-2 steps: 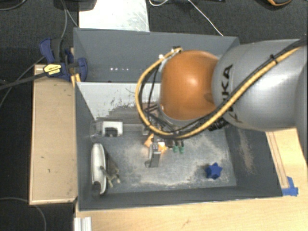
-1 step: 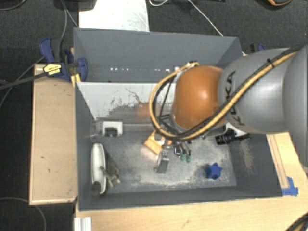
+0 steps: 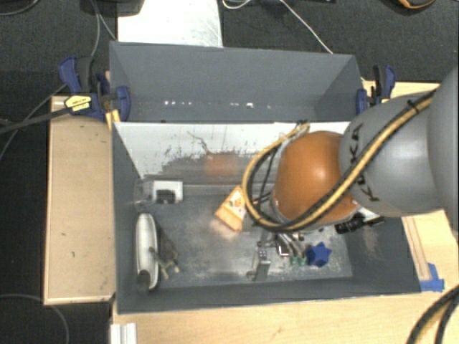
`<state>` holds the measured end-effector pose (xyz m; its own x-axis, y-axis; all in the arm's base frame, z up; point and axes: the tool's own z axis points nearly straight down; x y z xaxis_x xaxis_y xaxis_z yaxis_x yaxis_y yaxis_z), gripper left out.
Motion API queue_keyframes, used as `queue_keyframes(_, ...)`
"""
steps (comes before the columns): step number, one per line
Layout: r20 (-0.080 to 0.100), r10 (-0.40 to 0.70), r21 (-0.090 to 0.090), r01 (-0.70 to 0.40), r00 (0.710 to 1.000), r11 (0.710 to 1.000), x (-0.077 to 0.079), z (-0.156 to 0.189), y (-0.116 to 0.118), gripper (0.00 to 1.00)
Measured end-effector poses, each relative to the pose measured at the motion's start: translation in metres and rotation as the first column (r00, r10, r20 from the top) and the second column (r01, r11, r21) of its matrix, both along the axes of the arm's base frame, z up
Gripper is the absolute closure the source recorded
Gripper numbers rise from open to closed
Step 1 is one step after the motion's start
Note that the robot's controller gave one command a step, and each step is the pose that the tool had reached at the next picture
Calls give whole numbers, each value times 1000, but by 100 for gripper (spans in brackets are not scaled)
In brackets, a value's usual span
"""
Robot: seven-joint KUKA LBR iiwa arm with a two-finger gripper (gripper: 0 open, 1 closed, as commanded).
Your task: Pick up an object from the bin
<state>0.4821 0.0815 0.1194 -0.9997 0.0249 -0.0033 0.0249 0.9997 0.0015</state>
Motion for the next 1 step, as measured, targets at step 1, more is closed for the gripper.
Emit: queue_keyframes(1, 0, -7, 1, 7, 1000, 1000, 94, 4, 44, 0)
